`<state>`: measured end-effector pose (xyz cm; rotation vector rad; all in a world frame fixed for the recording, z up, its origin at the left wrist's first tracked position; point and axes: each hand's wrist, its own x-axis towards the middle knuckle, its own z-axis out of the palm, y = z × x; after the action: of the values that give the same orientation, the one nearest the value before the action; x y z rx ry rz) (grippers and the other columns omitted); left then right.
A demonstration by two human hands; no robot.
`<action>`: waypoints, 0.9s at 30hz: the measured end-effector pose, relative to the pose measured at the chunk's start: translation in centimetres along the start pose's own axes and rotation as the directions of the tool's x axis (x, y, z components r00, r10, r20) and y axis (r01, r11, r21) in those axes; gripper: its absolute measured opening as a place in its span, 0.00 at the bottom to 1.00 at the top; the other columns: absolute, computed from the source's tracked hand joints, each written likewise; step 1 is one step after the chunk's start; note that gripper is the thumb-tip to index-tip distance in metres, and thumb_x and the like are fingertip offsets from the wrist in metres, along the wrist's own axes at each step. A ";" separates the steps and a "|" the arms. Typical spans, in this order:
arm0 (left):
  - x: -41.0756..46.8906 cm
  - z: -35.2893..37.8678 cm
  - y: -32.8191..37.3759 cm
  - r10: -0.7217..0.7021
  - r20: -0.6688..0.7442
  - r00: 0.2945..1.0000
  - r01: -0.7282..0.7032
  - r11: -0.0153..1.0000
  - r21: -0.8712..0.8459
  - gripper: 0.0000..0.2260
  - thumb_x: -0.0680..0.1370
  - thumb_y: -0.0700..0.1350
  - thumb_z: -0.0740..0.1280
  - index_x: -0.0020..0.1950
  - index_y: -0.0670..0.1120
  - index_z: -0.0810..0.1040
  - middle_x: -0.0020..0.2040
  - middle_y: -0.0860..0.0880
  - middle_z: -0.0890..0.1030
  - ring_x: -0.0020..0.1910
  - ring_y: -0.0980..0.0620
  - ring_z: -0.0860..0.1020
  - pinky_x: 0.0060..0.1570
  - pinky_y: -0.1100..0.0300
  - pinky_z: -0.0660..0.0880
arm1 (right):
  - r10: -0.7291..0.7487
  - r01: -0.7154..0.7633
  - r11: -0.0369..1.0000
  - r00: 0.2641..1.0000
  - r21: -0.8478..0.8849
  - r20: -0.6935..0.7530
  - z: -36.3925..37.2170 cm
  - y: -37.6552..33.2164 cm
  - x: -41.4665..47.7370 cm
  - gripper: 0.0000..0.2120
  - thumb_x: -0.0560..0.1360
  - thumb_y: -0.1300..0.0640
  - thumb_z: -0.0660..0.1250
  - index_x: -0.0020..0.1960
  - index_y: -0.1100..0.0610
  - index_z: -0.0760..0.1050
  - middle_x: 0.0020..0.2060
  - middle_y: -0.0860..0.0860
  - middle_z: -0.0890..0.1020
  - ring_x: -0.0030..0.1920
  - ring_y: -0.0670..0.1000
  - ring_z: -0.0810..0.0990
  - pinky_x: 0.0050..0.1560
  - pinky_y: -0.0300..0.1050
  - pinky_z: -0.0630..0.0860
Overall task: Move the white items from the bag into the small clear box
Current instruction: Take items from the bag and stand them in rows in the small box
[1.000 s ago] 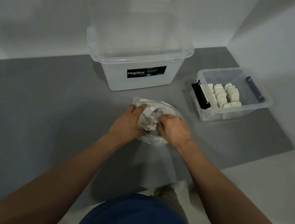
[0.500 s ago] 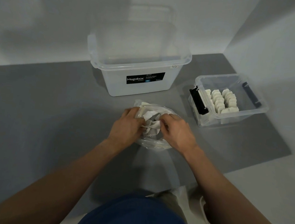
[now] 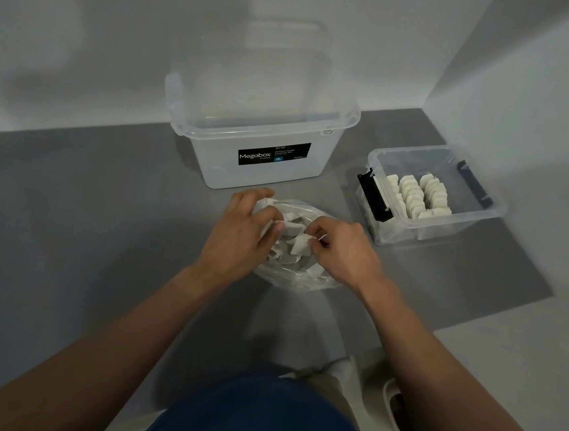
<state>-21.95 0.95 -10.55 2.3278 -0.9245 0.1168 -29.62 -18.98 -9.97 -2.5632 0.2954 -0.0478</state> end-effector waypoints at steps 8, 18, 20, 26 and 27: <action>0.7 -1.3 1.5 -0.082 0.037 0.996 0.084 0.994 -0.071 0.07 0.84 0.50 0.62 0.56 0.49 0.77 0.44 0.51 0.83 0.42 0.49 0.81 0.42 0.51 0.78 | -0.002 0.001 1.000 0.998 0.013 0.067 -1.3 0.6 0.2 0.08 0.75 0.54 0.74 0.54 0.51 0.86 0.49 0.47 0.87 0.48 0.48 0.84 0.56 0.48 0.80; 1.1 -0.9 0.8 -0.244 0.112 0.963 0.262 0.948 -0.183 0.07 0.77 0.41 0.72 0.55 0.48 0.84 0.42 0.57 0.80 0.38 0.61 0.77 0.42 0.75 0.70 | 0.008 -0.010 0.999 1.000 0.052 0.026 -2.3 0.4 0.1 0.09 0.79 0.56 0.69 0.58 0.50 0.85 0.50 0.46 0.87 0.51 0.46 0.84 0.59 0.44 0.78; 1.2 -1.0 0.7 -0.263 0.116 0.958 0.282 0.937 -0.208 0.06 0.76 0.42 0.73 0.52 0.49 0.84 0.38 0.60 0.79 0.36 0.64 0.77 0.40 0.74 0.70 | 0.008 -0.008 0.998 1.000 0.064 -0.002 -2.7 0.2 0.0 0.09 0.79 0.56 0.69 0.56 0.50 0.85 0.48 0.45 0.87 0.49 0.45 0.84 0.57 0.43 0.79; 1.5 -1.3 1.0 -0.242 0.126 0.962 0.264 0.942 -0.207 0.08 0.79 0.47 0.71 0.56 0.51 0.86 0.46 0.54 0.83 0.43 0.57 0.79 0.50 0.60 0.76 | 0.033 -0.026 0.990 0.998 0.142 -0.050 -3.7 0.0 0.0 0.09 0.78 0.56 0.72 0.58 0.51 0.84 0.48 0.46 0.86 0.48 0.41 0.84 0.56 0.37 0.79; 1.6 -1.3 0.9 -0.252 0.131 0.959 0.275 0.938 -0.213 0.08 0.80 0.47 0.70 0.58 0.51 0.86 0.48 0.52 0.83 0.46 0.54 0.80 0.52 0.59 0.76 | 0.024 -0.013 0.989 0.997 0.147 -0.073 -4.0 -0.1 0.1 0.08 0.78 0.56 0.72 0.56 0.51 0.85 0.46 0.45 0.87 0.47 0.41 0.84 0.55 0.37 0.80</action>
<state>-21.19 0.26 -8.58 2.2312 -0.6263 -0.2117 -29.93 -21.02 -6.51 -2.4163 0.3309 -0.1527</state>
